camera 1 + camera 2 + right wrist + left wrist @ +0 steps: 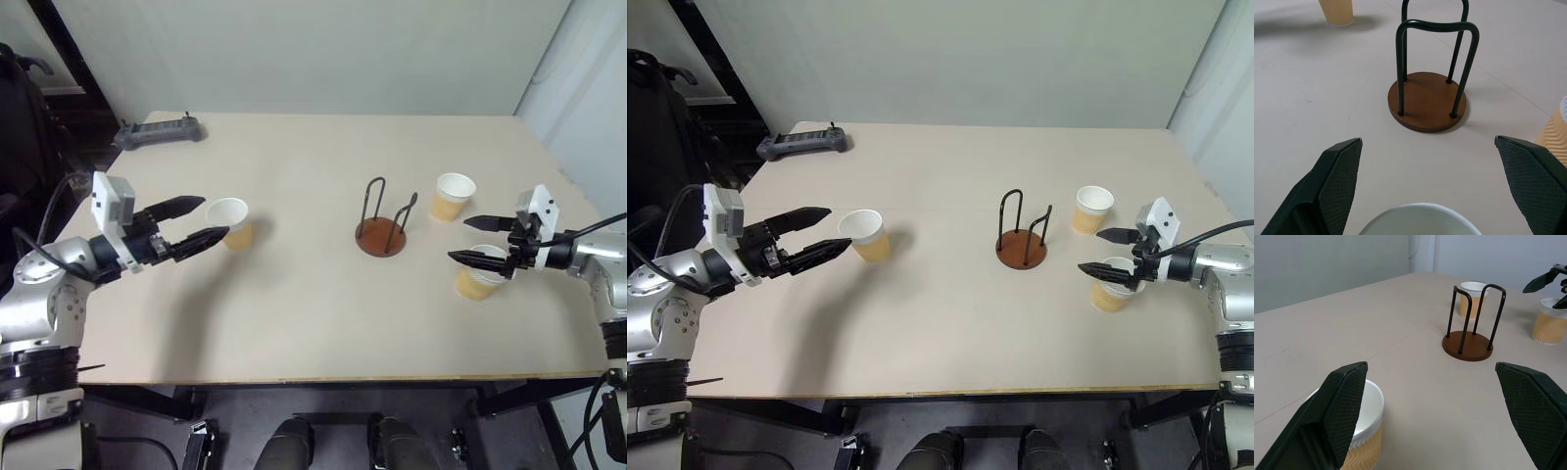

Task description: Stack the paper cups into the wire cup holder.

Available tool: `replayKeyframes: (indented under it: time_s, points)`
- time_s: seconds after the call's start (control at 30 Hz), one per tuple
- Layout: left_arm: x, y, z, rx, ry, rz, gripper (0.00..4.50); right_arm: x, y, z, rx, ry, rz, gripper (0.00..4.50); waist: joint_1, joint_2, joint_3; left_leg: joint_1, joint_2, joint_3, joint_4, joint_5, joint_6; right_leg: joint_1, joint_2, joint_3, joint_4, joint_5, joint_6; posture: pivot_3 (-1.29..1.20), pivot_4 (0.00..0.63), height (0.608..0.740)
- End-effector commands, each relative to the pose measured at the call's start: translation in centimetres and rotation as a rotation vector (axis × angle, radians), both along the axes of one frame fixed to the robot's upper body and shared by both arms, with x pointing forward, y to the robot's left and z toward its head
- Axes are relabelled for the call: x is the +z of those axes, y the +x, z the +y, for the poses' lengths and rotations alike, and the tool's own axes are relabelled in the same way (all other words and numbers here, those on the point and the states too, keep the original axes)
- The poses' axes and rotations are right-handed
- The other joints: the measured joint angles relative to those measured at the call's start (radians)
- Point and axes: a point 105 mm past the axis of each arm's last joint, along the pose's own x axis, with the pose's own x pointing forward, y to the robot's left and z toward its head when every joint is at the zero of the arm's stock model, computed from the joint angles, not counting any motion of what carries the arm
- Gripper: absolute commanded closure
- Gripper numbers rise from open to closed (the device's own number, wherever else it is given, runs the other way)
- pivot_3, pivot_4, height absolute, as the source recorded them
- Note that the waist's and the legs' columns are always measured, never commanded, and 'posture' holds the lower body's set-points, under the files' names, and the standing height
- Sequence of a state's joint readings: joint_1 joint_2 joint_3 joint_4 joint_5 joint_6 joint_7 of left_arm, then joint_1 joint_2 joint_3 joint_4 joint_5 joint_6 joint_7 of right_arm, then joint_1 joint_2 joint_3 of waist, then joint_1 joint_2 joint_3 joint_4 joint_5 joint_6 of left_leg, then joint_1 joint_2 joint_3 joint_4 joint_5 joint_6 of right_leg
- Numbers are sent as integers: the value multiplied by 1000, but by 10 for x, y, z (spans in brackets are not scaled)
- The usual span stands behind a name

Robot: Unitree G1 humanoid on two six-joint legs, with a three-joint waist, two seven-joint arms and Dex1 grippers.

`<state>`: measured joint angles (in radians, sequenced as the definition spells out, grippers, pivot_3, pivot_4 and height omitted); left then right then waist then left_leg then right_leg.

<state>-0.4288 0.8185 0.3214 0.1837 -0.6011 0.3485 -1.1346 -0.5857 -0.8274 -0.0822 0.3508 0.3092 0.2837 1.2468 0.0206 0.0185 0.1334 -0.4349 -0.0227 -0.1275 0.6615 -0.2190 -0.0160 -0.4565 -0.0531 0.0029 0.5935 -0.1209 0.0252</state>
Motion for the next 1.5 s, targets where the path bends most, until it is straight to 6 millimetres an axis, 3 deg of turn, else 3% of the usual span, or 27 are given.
replayKeyframes:
  time_s: [0.03,0.37,0.8,1.5]
  points:
    - [13,-1,3,4,6,-56,0,10,1,0,4,-9,-41,16,0,0,0,0,0,0,0,0,0,0,0,0,0,0,0,0,150,740]
    - [11,1,3,0,3,-59,0,5,-4,1,18,5,4,16,0,0,0,0,0,0,0,0,0,0,0,0,0,0,0,0,150,740]
    - [5,7,-3,-26,-7,-53,0,-1,-27,39,59,64,117,16,2,0,0,0,0,0,0,1,1,0,0,0,0,0,0,0,150,740]
    - [7,11,-6,-45,-4,-63,0,5,-26,53,100,41,65,16,1,0,0,0,0,0,0,3,4,0,0,0,0,0,0,0,150,740]
